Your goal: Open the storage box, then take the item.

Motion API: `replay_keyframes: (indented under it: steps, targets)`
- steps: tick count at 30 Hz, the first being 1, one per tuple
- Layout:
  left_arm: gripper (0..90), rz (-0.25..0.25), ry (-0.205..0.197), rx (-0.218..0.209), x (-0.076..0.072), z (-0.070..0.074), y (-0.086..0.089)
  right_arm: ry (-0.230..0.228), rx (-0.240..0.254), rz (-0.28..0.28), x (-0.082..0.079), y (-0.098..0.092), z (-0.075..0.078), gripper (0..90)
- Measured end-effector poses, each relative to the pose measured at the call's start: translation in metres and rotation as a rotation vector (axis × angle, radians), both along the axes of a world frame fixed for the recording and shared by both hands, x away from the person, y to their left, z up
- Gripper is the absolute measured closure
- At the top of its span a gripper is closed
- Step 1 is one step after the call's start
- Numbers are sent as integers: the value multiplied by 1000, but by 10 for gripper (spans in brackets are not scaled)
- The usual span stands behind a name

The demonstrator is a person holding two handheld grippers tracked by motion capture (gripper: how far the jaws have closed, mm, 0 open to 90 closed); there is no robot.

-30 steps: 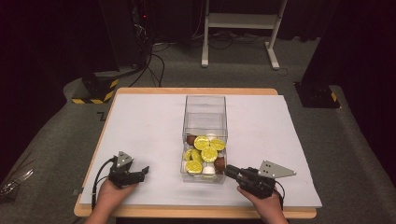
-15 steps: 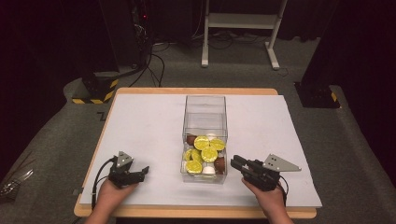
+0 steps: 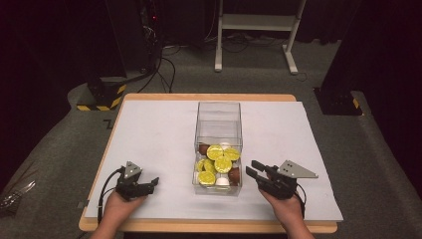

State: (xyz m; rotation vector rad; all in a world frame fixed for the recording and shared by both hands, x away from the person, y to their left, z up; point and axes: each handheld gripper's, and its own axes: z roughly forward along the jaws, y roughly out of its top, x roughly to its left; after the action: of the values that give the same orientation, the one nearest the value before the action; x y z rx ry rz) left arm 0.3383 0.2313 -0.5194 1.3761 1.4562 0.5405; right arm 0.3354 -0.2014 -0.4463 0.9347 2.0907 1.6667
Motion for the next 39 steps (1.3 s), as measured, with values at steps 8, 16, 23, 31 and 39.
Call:
replay_keyframes:
  steps: [8, 16, 23, 31, 39]
  targets:
    - [228, -11, 4, 5, 0, 0, 1, 2, -26, -23, 5, 9, 3, 612]
    - [226, -7, 4, 4, 0, 0, 0, 14, -12, 4, 16, 16, 9, 642]
    - [225, -6, 5, 0, 1, 0, 0, 13, 61, 13, 20, 16, 9, 558]
    - [223, -1, 0, 9, 1, 0, 0, 20, 1, 39, 25, 27, 15, 455]
    - [223, -11, 6, 7, 1, 0, 0, 13, -87, 46, 21, 42, 16, 342]
